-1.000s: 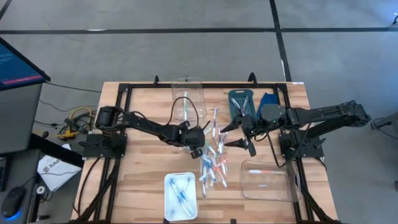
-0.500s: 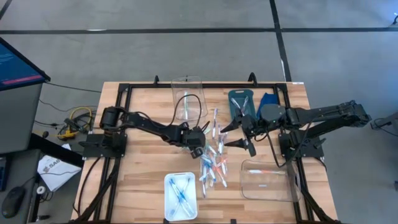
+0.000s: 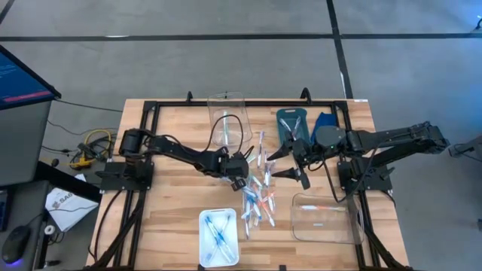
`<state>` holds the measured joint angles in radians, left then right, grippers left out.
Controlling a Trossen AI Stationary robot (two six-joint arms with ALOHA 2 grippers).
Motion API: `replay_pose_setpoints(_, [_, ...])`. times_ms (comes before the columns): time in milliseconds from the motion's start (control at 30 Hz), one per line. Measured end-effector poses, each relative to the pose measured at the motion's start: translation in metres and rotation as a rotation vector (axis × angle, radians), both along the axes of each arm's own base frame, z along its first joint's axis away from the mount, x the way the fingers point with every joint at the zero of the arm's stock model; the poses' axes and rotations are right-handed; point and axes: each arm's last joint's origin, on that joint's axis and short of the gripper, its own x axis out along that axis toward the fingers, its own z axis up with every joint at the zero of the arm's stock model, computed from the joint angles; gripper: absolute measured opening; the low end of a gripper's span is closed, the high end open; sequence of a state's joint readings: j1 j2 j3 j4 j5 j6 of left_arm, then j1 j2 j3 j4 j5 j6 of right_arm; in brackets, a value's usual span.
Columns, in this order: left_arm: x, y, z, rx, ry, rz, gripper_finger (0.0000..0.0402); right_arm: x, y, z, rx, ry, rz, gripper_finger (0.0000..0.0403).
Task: Pick & Place Toothbrushes
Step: Put the green toothbrush into the top transparent bin
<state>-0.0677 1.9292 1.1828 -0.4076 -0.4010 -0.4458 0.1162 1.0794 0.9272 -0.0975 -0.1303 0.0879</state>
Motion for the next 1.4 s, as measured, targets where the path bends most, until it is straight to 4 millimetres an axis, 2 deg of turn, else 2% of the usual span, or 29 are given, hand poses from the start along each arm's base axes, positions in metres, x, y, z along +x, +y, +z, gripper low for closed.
replay_pose_setpoints(133, [-0.005,-0.002,0.012,0.032,0.000,0.005,0.0019,0.000,0.000,0.000,0.000,0.001,0.000,0.0255])
replay_pose_setpoints(467, [-0.025,-0.012,0.060,0.110,-0.081,0.042,0.0011,0.000,0.000,0.000,0.000,0.001,0.000,0.0255])
replay_pose_setpoints(600, [-0.034,-0.002,0.062,0.136,-0.022,0.099,0.0010,0.000,0.000,0.000,0.000,0.001,0.000,0.0255])
replay_pose_setpoints(1000, [-0.043,0.023,0.060,0.208,0.065,0.199,0.0009,0.000,0.000,0.000,0.000,0.002,0.001,0.0255])
replay_pose_setpoints(1233, [-0.052,0.018,0.060,0.214,0.069,0.190,0.0008,0.000,0.000,0.000,0.000,0.004,0.001,0.0255])
replay_pose_setpoints(1400, [-0.067,0.015,0.076,0.237,0.006,0.209,0.0007,0.000,0.000,0.000,0.000,0.003,0.001,0.0255])
